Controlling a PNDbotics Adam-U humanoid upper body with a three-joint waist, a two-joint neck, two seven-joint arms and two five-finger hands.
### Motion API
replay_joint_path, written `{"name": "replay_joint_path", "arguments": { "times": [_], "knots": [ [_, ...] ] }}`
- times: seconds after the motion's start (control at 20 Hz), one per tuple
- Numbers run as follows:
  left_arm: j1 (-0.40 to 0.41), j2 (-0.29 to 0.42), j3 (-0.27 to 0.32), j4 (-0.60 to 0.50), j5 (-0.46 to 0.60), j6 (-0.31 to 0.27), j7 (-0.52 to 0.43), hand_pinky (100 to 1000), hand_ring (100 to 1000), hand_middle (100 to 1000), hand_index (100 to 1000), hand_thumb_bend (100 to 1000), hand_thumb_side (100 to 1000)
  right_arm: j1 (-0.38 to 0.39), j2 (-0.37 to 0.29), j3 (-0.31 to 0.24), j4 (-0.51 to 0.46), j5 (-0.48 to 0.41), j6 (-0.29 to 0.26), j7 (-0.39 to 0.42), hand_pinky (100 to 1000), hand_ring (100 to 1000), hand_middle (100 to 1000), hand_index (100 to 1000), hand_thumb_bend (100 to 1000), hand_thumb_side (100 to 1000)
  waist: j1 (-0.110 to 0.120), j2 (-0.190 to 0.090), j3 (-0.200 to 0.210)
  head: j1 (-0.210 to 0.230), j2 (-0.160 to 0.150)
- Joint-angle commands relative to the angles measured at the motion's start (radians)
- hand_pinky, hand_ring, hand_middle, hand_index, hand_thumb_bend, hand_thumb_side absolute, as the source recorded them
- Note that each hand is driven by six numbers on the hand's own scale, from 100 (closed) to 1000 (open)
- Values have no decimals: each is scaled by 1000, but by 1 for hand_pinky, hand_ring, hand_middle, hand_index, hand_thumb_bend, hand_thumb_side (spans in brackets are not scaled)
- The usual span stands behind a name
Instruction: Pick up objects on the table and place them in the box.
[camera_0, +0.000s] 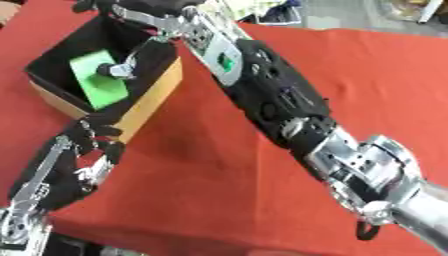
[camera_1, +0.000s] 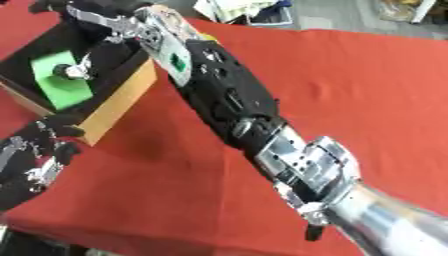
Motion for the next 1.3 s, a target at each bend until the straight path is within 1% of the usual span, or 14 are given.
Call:
{"name": "replay_joint_path", "arguments": {
  "times": [0.05,0.2,0.3,0.55,0.65,0.85,0.9,1.15,1.3],
  "knots": [
    [-11,0,-3,-10,4,-1,-4,623,761,779,812,351,538,-16,-4,-1,-24,16,-1,-16,821,862,965,991,387,511,7,-17,-1,0,5],
    [-10,1,-3,-11,4,-1,-4,623,761,779,812,351,538,-16,-12,-9,-21,13,6,-28,813,857,957,985,374,502,7,-16,-6,2,5],
    [-8,2,-2,-11,4,-1,-3,623,761,779,812,351,538,-20,-28,-25,-17,2,20,-40,807,853,949,982,367,491,9,-16,-13,7,5],
    [1,6,4,-10,1,-1,2,623,761,779,812,350,540,-34,-89,-89,39,-25,89,-77,791,844,925,972,327,485,14,-17,-38,17,5],
    [5,7,6,-10,0,-1,4,624,761,779,812,349,541,-36,-114,-115,68,-21,120,-95,790,844,922,970,321,485,17,-18,-47,23,5],
    [11,9,8,-10,-2,-1,7,624,761,779,812,349,541,-27,-143,-159,136,17,170,-131,789,845,921,970,300,483,22,-17,-58,28,5],
    [12,9,8,-10,-2,-1,7,624,761,779,812,349,542,-22,-147,-170,159,32,184,-139,791,846,922,970,283,477,23,-16,-60,29,5],
    [12,8,9,-12,-1,-1,7,624,762,780,812,348,543,-4,-147,-208,272,110,244,-170,794,847,924,969,262,482,27,-13,-66,31,5],
    [12,7,8,-12,-1,-1,6,625,762,780,812,346,543,3,-143,-225,324,154,265,-186,796,848,921,958,264,482,27,-11,-66,32,5]
  ]
}}
